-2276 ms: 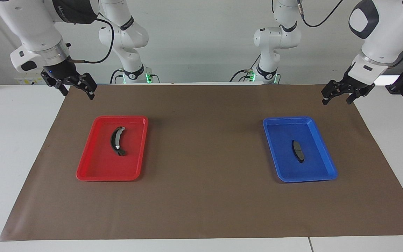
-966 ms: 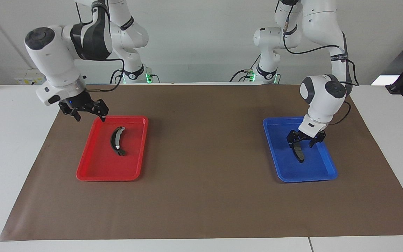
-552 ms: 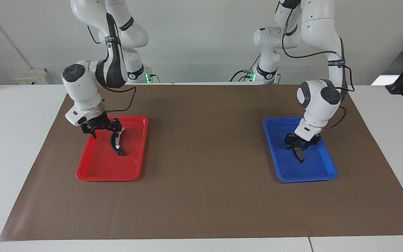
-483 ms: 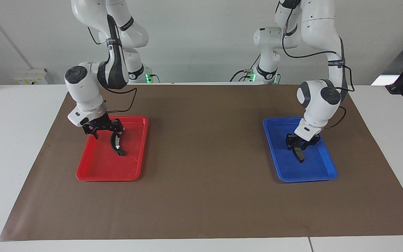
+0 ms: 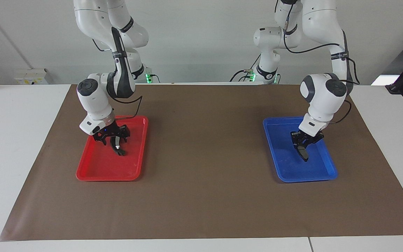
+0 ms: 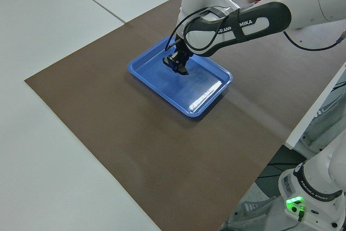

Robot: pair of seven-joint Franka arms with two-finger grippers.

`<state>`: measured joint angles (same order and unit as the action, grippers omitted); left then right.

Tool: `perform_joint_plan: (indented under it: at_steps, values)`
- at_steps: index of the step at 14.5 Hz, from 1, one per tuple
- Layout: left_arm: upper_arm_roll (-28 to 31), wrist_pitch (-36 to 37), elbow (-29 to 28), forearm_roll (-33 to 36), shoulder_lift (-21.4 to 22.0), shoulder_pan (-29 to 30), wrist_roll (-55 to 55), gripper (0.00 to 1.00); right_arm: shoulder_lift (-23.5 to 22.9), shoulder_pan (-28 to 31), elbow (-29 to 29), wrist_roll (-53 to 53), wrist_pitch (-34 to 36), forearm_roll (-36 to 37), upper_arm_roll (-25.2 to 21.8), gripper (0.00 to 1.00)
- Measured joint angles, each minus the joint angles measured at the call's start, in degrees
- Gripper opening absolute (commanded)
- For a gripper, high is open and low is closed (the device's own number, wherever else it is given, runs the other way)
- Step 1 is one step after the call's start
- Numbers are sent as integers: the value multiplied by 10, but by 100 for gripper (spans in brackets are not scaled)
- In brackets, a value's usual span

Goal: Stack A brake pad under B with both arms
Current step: 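Grasp the blue-tray pad with the left gripper while the right gripper reaches its pad, then carry the pad toward center with the left gripper while the right gripper grasps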

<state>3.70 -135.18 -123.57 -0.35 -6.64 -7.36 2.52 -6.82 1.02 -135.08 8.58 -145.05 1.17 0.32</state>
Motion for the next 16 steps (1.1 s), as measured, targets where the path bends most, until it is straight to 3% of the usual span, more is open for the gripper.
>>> perform_joint_plan:
  at_steps: [4,6,9,11,12,13,15,16]
  values:
    - [-3,46,35,0,21,-84,-97,1,-3,0,3,2,5,0,0,99]
    - [-5,46,46,0,11,-149,-167,1,2,0,4,2,16,0,0,93]
    - [-7,45,76,0,-19,-226,-228,1,8,0,4,3,19,0,0,67]
    - [-7,39,88,0,-34,-261,-242,1,8,0,4,3,19,0,0,35]
    - [-7,31,90,0,-42,-277,-252,1,8,0,4,3,19,0,0,10]
    - [-7,20,92,0,-54,-294,-264,1,8,0,5,3,19,0,0,0]
    - [-8,-12,94,0,-88,-326,-286,4,8,0,8,-9,21,-1,0,0]
    - [-8,-28,94,0,-105,-335,-291,12,8,0,14,-17,30,-1,0,0]
